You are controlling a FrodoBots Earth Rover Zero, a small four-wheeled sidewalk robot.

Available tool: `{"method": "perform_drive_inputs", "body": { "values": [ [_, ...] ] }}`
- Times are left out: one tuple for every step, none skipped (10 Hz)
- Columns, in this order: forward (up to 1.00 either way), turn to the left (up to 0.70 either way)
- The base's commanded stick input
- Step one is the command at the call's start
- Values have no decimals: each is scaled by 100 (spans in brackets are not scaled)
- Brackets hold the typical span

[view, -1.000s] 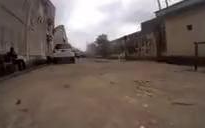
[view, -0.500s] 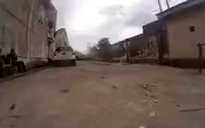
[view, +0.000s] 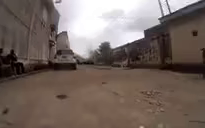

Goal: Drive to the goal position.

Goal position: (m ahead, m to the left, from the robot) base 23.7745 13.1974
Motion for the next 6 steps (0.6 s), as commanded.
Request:
{"method": "perform_drive_inputs", "body": {
  "values": [
    [30,0],
    [30,0],
    [30,0],
    [30,0],
    [30,0],
    [30,0]
  ]
}}
